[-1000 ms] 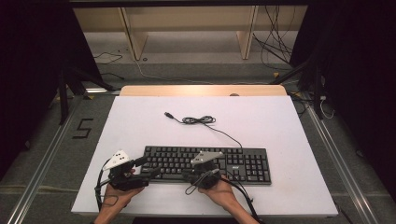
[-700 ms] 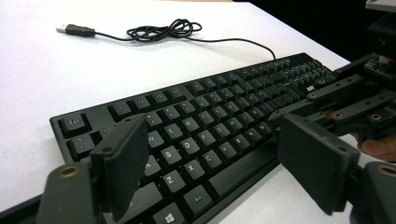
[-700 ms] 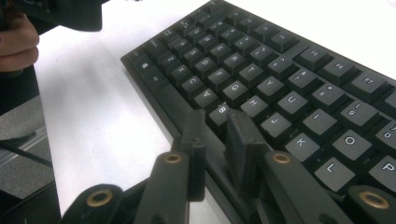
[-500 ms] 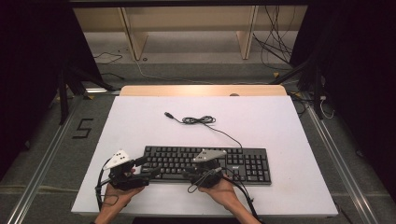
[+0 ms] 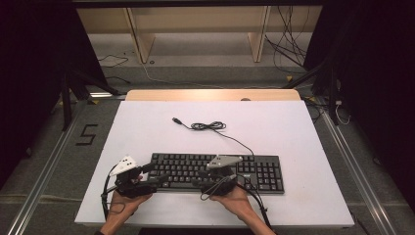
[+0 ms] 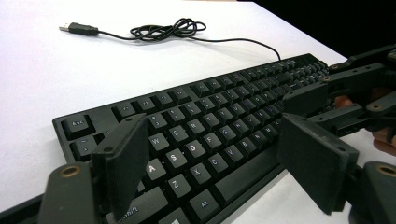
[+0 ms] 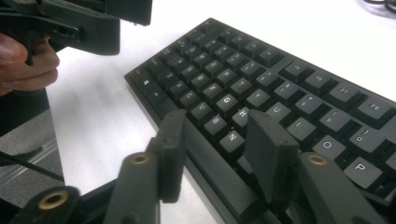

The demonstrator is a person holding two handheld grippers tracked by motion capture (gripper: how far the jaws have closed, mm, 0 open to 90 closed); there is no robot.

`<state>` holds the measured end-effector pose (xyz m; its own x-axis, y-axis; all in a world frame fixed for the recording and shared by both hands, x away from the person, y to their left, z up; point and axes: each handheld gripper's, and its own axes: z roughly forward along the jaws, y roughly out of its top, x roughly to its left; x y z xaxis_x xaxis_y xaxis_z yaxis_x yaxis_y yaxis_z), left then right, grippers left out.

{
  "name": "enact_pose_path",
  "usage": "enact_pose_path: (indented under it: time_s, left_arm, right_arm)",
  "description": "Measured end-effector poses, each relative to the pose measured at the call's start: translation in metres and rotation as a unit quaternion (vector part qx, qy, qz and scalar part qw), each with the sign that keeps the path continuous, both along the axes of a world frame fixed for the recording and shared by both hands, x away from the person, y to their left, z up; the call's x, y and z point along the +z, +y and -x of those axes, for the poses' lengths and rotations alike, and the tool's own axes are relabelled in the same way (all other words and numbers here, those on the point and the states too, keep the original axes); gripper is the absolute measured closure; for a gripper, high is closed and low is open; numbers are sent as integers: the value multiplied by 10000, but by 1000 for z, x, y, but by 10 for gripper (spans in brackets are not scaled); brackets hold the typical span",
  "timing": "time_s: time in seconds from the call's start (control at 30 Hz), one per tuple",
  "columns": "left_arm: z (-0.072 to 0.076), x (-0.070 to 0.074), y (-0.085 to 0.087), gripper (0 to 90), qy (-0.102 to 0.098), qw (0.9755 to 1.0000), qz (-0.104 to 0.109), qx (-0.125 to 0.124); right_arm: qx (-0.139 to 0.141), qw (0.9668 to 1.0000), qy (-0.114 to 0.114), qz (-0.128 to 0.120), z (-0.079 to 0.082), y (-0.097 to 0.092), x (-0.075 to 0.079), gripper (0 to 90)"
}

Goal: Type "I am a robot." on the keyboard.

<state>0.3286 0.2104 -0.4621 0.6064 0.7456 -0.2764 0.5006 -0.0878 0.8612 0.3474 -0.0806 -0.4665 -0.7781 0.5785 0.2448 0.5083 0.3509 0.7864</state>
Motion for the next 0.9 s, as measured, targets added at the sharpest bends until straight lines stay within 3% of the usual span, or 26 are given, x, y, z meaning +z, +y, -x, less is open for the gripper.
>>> enact_pose_path:
  time_s: [0.5, 0.67, 0.9]
  left_arm:
    - [-15, -4, -10, 365, 126, 9998, -171, 37]
    - [-21, -4, -14, 478, 174, 9996, -236, -2]
    - [-31, -5, -26, 651, 240, 9980, -566, -149]
  right_arm:
    - [-228, 9997, -80, -51, 0, -18, 5, 452]
    - [-303, 9995, -120, -49, 1, -24, 7, 433]
    - [-346, 9992, -199, -95, 2, -31, 11, 417]
